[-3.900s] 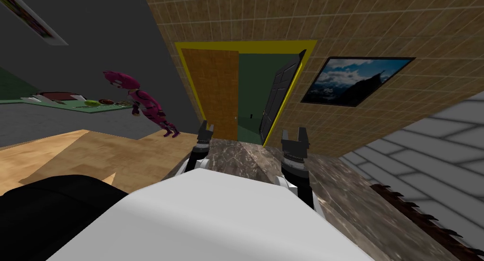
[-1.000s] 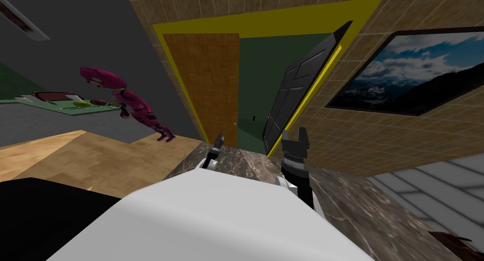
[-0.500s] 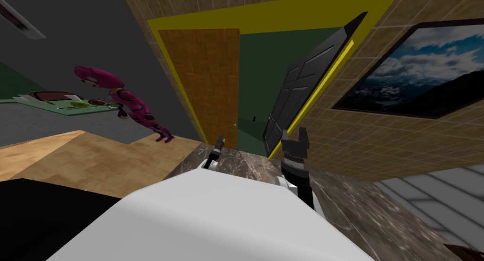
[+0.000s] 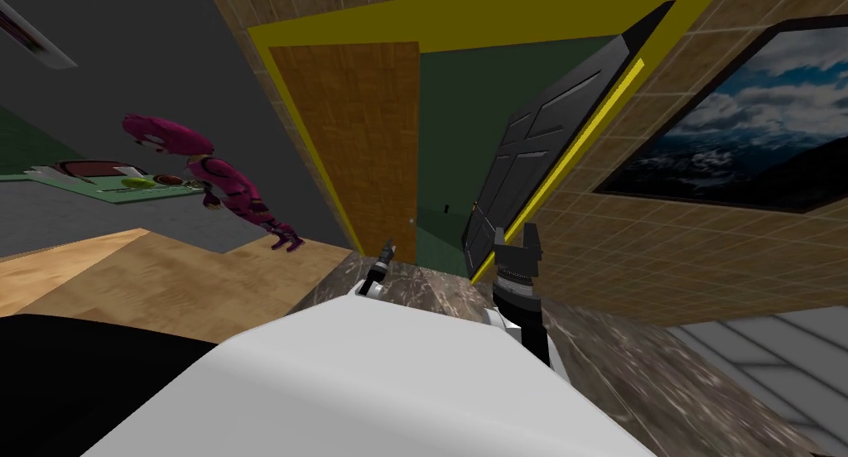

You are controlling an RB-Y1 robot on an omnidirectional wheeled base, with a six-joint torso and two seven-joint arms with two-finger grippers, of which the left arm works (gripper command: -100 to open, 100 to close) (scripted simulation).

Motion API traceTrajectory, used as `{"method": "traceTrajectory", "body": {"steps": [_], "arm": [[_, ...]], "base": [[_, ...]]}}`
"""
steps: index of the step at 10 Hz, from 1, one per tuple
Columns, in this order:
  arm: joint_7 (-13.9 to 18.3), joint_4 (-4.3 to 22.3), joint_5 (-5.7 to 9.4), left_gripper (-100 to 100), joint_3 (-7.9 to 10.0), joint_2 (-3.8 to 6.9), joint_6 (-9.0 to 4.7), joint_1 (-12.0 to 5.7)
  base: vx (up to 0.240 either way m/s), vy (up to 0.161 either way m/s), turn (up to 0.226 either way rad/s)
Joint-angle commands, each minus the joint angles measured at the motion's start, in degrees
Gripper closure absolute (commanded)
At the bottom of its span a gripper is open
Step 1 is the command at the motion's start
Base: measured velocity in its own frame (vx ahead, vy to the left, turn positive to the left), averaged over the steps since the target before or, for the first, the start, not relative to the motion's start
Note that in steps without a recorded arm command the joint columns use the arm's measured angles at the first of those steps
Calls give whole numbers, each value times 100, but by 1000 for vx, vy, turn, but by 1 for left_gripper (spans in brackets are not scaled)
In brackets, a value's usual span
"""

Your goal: Push the door open

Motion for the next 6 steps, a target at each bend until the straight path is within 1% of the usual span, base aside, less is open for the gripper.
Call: {"method": "traceTrajectory", "body": {"steps": [1, 6], "arm": [[20, 233, 12, -100, -15, 7, -44, -81], [68, 907, 45, -100, -52, 25, -145, -339]], "base": [[98, 10, 15], [101, -6, 14]]}}
